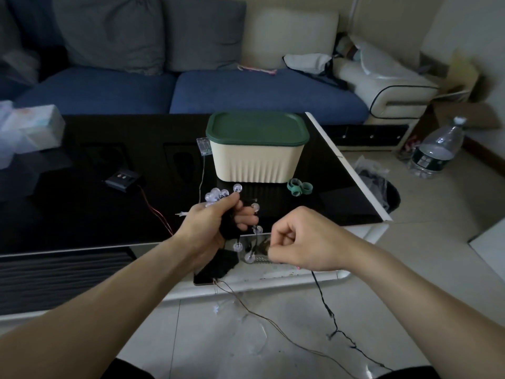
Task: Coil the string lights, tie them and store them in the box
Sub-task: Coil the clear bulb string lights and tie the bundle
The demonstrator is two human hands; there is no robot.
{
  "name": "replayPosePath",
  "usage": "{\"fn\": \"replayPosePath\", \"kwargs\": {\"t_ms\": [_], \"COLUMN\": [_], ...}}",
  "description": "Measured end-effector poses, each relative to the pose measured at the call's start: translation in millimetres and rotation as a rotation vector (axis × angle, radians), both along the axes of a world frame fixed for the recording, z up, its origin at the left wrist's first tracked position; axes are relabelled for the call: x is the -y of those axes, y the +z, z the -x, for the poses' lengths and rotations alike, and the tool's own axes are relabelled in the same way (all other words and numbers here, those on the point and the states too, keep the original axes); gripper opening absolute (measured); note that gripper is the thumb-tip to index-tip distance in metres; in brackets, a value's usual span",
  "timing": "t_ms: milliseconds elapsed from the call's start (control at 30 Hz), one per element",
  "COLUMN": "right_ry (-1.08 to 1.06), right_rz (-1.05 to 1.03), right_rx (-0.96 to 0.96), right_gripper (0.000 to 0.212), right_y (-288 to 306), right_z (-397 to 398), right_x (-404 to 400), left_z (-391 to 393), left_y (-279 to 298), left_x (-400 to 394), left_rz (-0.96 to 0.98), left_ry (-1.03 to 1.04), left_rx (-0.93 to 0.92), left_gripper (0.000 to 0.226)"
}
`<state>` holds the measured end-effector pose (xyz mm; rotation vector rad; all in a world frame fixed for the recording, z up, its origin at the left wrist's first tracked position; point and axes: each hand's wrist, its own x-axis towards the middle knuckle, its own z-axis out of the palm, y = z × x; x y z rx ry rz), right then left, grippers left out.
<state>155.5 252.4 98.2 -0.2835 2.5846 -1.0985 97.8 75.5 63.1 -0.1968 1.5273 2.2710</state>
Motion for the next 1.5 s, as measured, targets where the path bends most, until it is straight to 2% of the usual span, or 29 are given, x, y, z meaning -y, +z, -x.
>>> {"fn": "replayPosePath", "kwargs": {"t_ms": [133,267,367,467,633,733,900,1033,1167,1300,1433,1500], "right_ry": [0.037,0.059,0.114,0.145,0.172,0.082,-0.058,-0.145,-0.177,-0.133,-0.137,-0.185], "right_rz": [-0.082,-0.167,-0.175,-0.113,0.069,0.175,0.223,0.164,0.207,0.195,0.480,0.519], "right_rx": [0.042,0.083,0.093,0.112,0.170,0.119,-0.075,-0.284,-0.329,-0.218,0.297,0.381], "right_gripper": [0.027,0.026,0.021,0.019,0.021,0.019,0.016,0.032,0.045,0.046,0.039,0.030], "right_y": [3,-7,-14,-12,0,-2,-13,-17,-16,-16,-23,-26], "right_z": [-3,-4,-7,-7,-4,1,8,10,13,17,19,19], "right_x": [-2,2,10,11,-4,-15,-26,-28,-30,-36,-51,-53], "left_z": [-2,-2,-4,-12,-19,-19,-23,-20,-20,-19,-12,-9], "left_y": [-6,-3,-4,-8,-13,-13,-7,-5,0,2,3,5], "left_x": [-1,-5,-11,-16,-15,-14,-17,-14,-11,-11,-6,-2], "left_rz": [0.056,-0.114,-0.189,-0.167,-0.008,0.104,0.131,0.128,0.012,-0.030,-0.184,-0.259], "left_ry": [0.021,-0.013,-0.101,-0.198,-0.390,-0.468,-0.639,-0.652,-0.724,-0.625,-0.420,-0.290], "left_rx": [0.060,0.105,0.094,0.062,-0.030,-0.067,-0.034,0.004,0.064,0.056,0.107,0.110], "left_gripper": [0.031,0.026,0.014,0.025,0.021,0.025,0.025,0.027,0.027,0.021,0.018,0.014]}}
